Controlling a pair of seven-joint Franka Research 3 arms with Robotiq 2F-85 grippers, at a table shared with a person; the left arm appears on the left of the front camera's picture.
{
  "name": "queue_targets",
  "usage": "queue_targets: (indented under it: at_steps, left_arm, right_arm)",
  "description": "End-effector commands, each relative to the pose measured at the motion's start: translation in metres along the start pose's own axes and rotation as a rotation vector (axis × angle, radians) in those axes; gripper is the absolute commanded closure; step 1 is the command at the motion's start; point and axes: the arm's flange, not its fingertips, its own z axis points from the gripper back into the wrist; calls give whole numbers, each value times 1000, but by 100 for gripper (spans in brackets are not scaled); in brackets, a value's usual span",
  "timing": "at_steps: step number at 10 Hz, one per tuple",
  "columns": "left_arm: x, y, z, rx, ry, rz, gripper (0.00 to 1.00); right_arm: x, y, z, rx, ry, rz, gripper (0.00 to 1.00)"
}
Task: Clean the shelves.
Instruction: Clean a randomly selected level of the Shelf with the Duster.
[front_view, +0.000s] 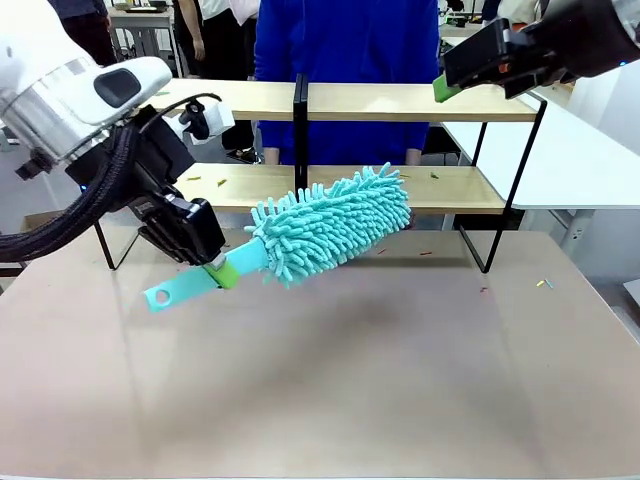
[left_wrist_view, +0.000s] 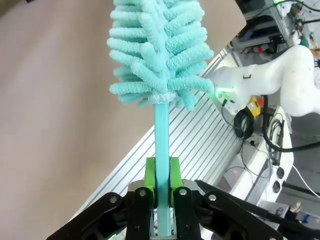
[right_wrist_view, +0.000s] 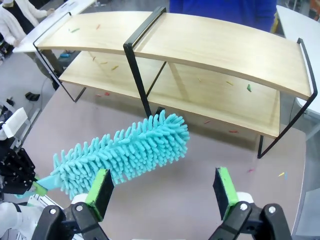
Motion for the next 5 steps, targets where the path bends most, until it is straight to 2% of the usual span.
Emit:
queue_targets:
  at_steps: [1,3,5]
  left_arm:
    - [36,-13,-25,20,-38,33,87]
    - [66,-24,-43,113,-117,152,87]
    - [91,-34,-59,223,-264,295,87]
  right_arm:
    - [1,-1,0,0,-2,-3,0]
    - [1,-1,0,0,-2,-3,0]
    - [1,-1,0,0,-2,-3,0]
